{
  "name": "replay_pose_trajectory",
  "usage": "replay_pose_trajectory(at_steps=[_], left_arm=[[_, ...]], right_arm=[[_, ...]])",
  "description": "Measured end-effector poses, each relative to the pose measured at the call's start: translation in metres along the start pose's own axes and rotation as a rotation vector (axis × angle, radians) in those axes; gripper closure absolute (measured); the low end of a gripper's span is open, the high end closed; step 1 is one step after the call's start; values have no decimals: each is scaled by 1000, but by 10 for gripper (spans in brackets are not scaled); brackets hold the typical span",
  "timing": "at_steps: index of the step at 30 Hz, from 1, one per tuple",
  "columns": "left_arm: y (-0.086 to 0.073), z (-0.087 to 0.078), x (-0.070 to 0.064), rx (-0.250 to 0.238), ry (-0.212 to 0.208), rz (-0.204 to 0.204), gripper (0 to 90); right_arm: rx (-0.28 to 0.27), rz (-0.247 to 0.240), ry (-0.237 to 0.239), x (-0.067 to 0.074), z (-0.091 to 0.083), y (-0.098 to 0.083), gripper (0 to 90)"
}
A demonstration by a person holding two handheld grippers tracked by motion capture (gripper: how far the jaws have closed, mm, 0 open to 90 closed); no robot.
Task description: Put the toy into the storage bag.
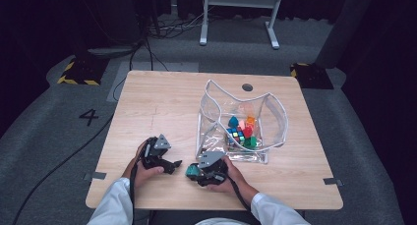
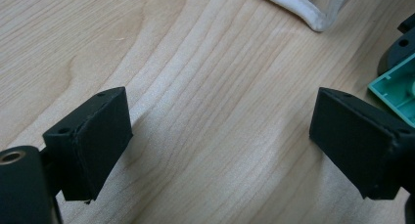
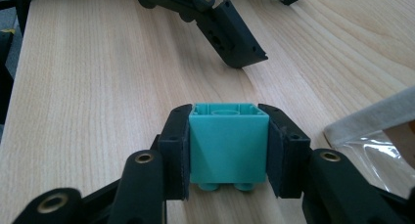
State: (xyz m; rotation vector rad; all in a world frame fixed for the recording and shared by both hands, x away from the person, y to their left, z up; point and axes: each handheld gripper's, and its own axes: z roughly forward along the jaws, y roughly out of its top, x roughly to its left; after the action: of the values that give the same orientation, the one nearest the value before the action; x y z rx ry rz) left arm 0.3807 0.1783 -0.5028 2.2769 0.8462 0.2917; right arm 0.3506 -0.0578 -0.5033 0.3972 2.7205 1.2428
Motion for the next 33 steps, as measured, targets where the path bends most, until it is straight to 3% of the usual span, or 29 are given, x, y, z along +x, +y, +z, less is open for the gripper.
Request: replay_pose_trajectory(at_steps=[5,9,13,15,16,18,21,22,24,25,27,28,33], left_arm=[[0,0,0,-3,-8,1,87],[-1,-1,0,4,-11,6,87],[-1,-1,0,5,-8,8,87],[-1,-1,-1,5,-8,3,87],[-1,-1,0,6,-11,4,87],[-1,-1,-1,5,-8,3,87],[-1,-1,-1,5,-11,3,87],[-1,-1,-1,4,-10,3,88],[-1,-1,-1,6,-11,3,87],[-1,-1,-1,5,-11,2,87],[-1,-1,-1,4,-9,2,87],[-1,-1,-1,5,-10,3,87],[-1,-1,-1,4,-9,2,87]], right_arm=[[-8,8,21,1,-7,-6,589],[-3,-32,59,-1,-17,-14,590],[-7,-34,72,-2,-28,-18,590],[-13,-38,56,-2,-34,-20,590],[-9,-62,58,-5,-38,-21,590],[-14,-30,63,-6,-46,-25,590],[2,-54,71,-10,-59,-31,591],[14,-66,67,-12,-65,-35,591],[3,-37,53,-13,-72,-40,591],[0,-45,44,-15,-76,-43,591],[14,-26,34,-16,-83,-47,591],[21,9,20,-18,-95,-55,591],[47,-12,-27,-26,-120,-71,590]])
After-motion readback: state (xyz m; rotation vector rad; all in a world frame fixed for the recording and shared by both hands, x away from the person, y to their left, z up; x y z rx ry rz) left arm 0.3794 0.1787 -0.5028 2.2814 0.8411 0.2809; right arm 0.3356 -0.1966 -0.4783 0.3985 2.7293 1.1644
